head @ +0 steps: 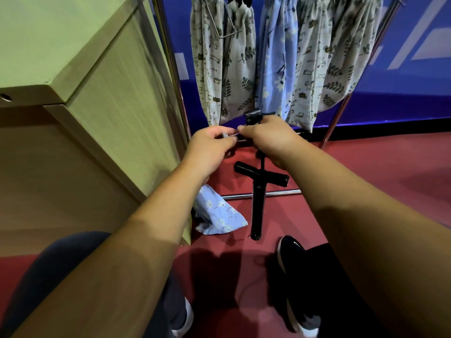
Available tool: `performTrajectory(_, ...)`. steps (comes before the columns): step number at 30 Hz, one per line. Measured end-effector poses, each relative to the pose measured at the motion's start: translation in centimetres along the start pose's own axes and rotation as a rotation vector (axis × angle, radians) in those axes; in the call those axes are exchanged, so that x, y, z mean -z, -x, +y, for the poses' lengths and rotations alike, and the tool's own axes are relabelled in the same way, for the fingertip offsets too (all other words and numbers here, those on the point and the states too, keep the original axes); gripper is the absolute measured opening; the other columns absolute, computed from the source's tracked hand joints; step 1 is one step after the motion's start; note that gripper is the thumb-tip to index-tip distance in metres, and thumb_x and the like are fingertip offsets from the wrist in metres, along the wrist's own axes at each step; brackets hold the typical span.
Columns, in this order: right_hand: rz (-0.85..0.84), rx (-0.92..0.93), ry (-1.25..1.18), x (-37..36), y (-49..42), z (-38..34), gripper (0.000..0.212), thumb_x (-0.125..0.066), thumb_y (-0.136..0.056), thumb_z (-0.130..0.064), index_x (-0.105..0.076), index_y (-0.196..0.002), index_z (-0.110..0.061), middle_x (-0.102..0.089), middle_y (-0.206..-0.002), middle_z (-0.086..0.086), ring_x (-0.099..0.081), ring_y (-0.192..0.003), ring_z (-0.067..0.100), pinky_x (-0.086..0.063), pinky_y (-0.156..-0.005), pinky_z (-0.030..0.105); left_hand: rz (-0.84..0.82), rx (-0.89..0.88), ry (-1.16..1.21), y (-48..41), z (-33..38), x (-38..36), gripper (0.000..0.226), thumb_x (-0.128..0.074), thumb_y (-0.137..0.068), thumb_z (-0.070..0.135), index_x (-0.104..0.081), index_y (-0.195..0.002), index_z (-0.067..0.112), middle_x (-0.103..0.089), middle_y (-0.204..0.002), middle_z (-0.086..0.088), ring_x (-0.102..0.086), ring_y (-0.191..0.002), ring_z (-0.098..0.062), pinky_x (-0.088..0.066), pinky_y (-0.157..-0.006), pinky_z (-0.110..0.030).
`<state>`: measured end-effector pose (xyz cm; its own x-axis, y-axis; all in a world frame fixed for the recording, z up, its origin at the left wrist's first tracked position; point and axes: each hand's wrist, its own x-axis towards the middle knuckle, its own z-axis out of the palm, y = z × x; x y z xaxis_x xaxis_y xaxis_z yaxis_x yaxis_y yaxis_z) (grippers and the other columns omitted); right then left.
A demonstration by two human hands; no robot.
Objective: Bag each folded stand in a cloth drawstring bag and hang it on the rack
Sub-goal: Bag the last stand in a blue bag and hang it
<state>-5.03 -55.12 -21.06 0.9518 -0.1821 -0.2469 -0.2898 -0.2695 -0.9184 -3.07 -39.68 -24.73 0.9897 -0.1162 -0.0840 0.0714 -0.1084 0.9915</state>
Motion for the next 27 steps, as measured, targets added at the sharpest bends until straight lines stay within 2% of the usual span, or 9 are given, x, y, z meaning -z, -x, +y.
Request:
performTrajectory(3,-0.025,0.005,0.058,-0.1,0.3,0.1,0.031,-0.077,-0.082,-0.035,-0.073,-0.090,-0.006,-0.068,-0.075,0.012,-0.059,-0.063,0.028,-0.048,-0.061,0.042,-0.067,0.096,-0.043,0.2,-0.3,0.0,0.021,-0.075,-0.083,-0.005,-0.075,-0.098,0.010,-0.068,-0.069,0.000,-0.058,-0.053,-0.007,-0.049,-0.060,-0.022)
performTrajectory(6,-0.058,0.012,0.080,-0.4,0.4,0.4,0.020,-0.076,-0.084,-0.034,-0.067,-0.079,-0.017,-0.054,-0.063,0.008,-0.049,-0.056,0.024,-0.043,-0.058,0.041,-0.241,0.268,-0.116,0.7,-1.7,0.2,0.042,-0.065,-0.061,0.002,-0.072,-0.102,0.006,-0.072,-0.095,-0.015,-0.067,-0.086,-0.025,-0.055,-0.087,-0.043)
performTrajectory(10,-0.038,-0.005,-0.036,-0.8,0.5,0.2,0.028,-0.079,-0.089,-0.029,-0.058,-0.073,-0.018,-0.047,-0.056,0.002,-0.042,-0.053,0.021,-0.039,-0.055,0.038,-0.498,0.315,-0.212,1.8,-3.3,0.2,0.066,-0.058,-0.060,0.003,-0.070,-0.121,0.025,-0.074,-0.128,0.002,-0.067,-0.121,-0.022,-0.042,-0.092,-0.041)
performTrajectory(13,-0.035,-0.029,-0.136,-0.5,0.5,-0.1,0.029,-0.072,-0.099,-0.017,-0.051,-0.078,-0.015,-0.041,-0.060,0.004,-0.035,-0.052,0.019,-0.033,-0.053,0.035,-0.576,0.313,-0.191,2.0,-3.2,-0.4,0.072,-0.052,-0.064,0.010,-0.073,-0.131,0.024,-0.076,-0.128,-0.006,-0.066,-0.105,-0.020,-0.043,-0.091,-0.038)
performTrajectory(17,-0.014,-0.032,-0.128,-0.2,0.6,-0.5,0.025,-0.067,-0.100,-0.016,-0.052,-0.081,-0.015,-0.045,-0.062,0.006,-0.041,-0.047,0.019,-0.036,-0.051,0.033,-0.611,0.253,-0.194,2.3,-2.1,-0.9,0.034,-0.071,-0.085,0.022,-0.078,-0.116,0.033,-0.076,-0.112,-0.002,-0.066,-0.099,-0.016,-0.048,-0.094,-0.040)
performTrajectory(21,0.003,0.040,-0.104,-0.3,0.6,-0.7,0.009,-0.063,-0.095,-0.008,-0.066,-0.087,-0.005,-0.064,-0.080,0.016,-0.061,-0.069,0.028,-0.064,-0.078,0.049,-0.506,0.087,-0.333,2.0,-2.6,-1.3,0.035,-0.083,-0.086,0.000,-0.075,-0.110,0.023,-0.077,-0.098,0.000,-0.068,-0.088,-0.011,-0.056,-0.093,-0.036)
performTrajectory(23,0.030,0.082,0.091,0.2,0.7,-1.1,0.021,-0.065,-0.093,-0.020,-0.074,-0.093,-0.001,-0.075,-0.086,0.017,-0.070,-0.080,0.031,-0.063,-0.093,0.051,-0.448,0.095,-0.317,1.9,-2.8,-1.5,0.033,-0.083,-0.086,-0.002,-0.074,-0.104,0.024,-0.074,-0.090,0.001,-0.064,-0.081,-0.014,-0.054,-0.085,-0.036)
performTrajectory(25,0.078,0.134,0.294,0.8,1.0,-1.2,0.029,-0.062,-0.096,-0.025,-0.078,-0.109,-0.004,-0.077,-0.104,0.019,-0.069,-0.100,0.035,-0.056,-0.094,0.043,-0.368,0.105,-0.302,1.6,-3.1,-1.3,0.027,-0.087,-0.083,0.004,-0.074,-0.100,0.022,-0.074,-0.090,-0.004,-0.066,-0.082,-0.019,-0.057,-0.087,-0.041)
performTrajectory(27,0.107,0.129,0.329,1.3,0.9,-0.9,0.030,-0.054,-0.098,-0.015,-0.078,-0.114,-0.007,-0.076,-0.107,0.017,-0.066,-0.101,0.036,-0.054,-0.087,0.038,-0.296,0.113,-0.260,1.2,-3.2,-1.0,0.034,-0.092,-0.073,0.019,-0.074,-0.102,0.020,-0.079,-0.095,-0.007,-0.073,-0.085,-0.022,-0.060,-0.092,-0.047)
